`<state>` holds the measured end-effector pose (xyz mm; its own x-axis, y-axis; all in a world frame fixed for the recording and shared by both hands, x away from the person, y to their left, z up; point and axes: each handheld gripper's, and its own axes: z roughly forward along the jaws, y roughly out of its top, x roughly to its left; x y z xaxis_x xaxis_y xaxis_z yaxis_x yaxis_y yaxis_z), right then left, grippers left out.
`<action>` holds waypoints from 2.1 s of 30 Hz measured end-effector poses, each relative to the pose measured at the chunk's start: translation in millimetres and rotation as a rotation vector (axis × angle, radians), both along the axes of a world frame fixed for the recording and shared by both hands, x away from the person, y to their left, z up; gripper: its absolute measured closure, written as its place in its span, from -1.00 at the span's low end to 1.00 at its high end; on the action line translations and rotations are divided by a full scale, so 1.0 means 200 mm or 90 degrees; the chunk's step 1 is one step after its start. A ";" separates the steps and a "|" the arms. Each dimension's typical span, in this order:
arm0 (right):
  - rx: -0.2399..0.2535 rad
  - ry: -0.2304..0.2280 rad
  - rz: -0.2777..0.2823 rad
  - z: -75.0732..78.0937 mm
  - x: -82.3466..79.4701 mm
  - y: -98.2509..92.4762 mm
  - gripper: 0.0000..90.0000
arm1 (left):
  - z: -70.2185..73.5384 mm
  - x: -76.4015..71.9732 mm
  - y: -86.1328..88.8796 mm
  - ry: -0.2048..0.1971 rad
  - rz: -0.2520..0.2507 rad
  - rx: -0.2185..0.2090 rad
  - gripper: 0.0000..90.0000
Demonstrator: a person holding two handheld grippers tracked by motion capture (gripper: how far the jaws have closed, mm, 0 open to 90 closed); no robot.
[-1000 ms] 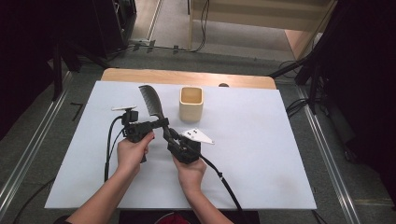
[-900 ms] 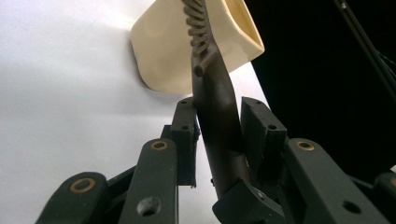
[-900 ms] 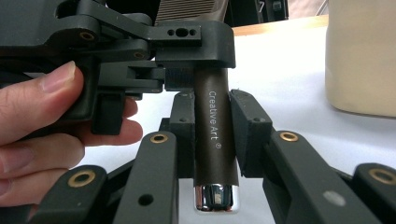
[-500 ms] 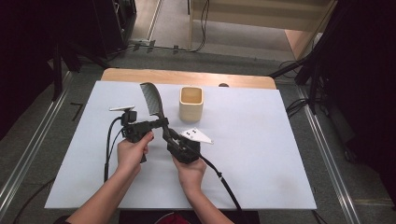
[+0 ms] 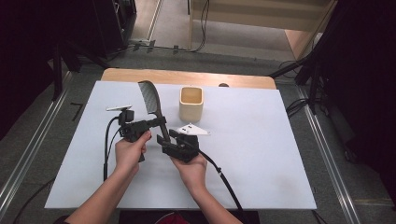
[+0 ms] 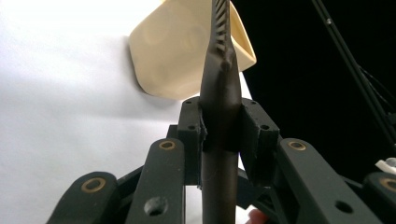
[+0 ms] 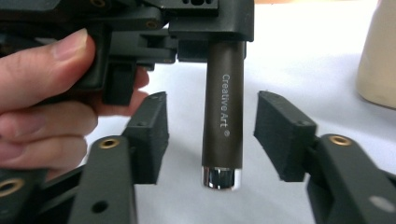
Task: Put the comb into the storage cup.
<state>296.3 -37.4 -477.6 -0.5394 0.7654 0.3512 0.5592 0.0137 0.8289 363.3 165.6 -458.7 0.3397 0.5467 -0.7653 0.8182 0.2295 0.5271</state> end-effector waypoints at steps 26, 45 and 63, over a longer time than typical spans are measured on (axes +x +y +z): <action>-0.049 0.073 0.149 0.10 0.02 -0.17 -0.37 | 0.06 -0.01 0.01 -0.089 -0.001 0.090 0.64; -0.137 -0.001 0.184 0.11 -0.02 -0.33 -0.44 | 0.06 -0.02 0.00 -0.099 -0.015 0.102 0.64; -0.219 -0.023 0.198 0.07 -0.11 -0.49 -0.52 | 0.07 -0.01 0.00 -0.101 -0.026 0.095 0.64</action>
